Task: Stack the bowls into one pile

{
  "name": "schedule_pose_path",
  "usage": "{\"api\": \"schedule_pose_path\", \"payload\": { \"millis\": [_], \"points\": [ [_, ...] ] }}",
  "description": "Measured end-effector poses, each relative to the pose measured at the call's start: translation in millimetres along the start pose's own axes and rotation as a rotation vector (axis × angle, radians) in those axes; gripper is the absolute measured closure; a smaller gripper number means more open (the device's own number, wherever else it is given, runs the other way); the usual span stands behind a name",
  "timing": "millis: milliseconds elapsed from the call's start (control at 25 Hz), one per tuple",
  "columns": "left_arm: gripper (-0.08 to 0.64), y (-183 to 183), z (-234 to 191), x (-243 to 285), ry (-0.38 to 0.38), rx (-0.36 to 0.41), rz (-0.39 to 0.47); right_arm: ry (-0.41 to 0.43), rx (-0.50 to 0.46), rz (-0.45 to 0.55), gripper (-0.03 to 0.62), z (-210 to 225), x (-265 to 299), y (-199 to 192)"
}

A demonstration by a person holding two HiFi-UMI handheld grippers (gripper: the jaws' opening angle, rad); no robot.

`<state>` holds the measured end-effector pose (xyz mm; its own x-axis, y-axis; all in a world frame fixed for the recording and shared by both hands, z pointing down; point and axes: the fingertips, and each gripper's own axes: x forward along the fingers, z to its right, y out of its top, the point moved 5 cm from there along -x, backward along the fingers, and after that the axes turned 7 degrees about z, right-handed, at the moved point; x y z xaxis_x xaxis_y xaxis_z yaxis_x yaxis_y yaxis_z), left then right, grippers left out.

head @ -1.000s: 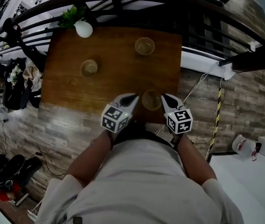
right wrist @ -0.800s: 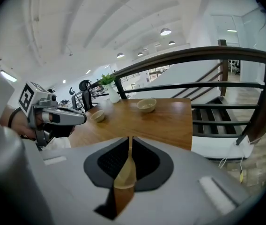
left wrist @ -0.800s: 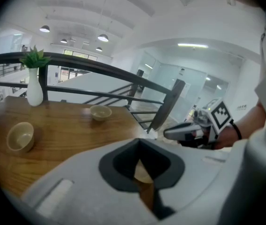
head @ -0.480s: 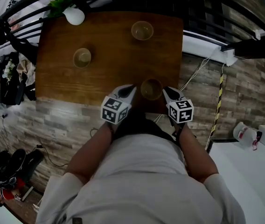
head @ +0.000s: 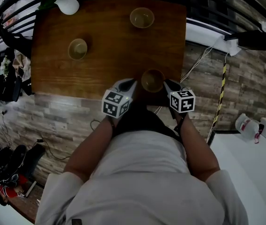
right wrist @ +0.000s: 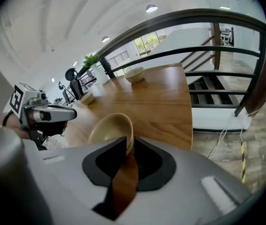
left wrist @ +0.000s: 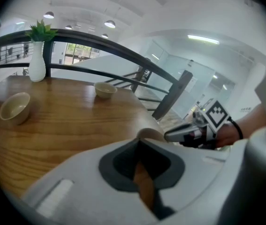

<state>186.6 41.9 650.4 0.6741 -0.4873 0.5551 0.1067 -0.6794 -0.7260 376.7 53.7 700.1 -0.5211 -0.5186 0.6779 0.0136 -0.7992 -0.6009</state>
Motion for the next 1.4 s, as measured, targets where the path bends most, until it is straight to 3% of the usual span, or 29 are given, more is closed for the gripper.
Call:
{"api": "schedule_pose_path", "payload": {
  "millis": [800, 1040, 1400],
  "points": [
    [0.555, -6, -2, 1, -0.006, -0.008, -0.018, -0.002, 0.021, -0.02, 0.578, 0, 6, -1],
    [0.555, 8, -4, -14, 0.013, -0.005, 0.023, 0.009, 0.054, 0.02, 0.578, -12, -7, 15],
    [0.555, 38, 4, -50, 0.062, 0.006, 0.112, 0.045, 0.026, 0.098, 0.578, -44, -32, 58]
  ]
}}
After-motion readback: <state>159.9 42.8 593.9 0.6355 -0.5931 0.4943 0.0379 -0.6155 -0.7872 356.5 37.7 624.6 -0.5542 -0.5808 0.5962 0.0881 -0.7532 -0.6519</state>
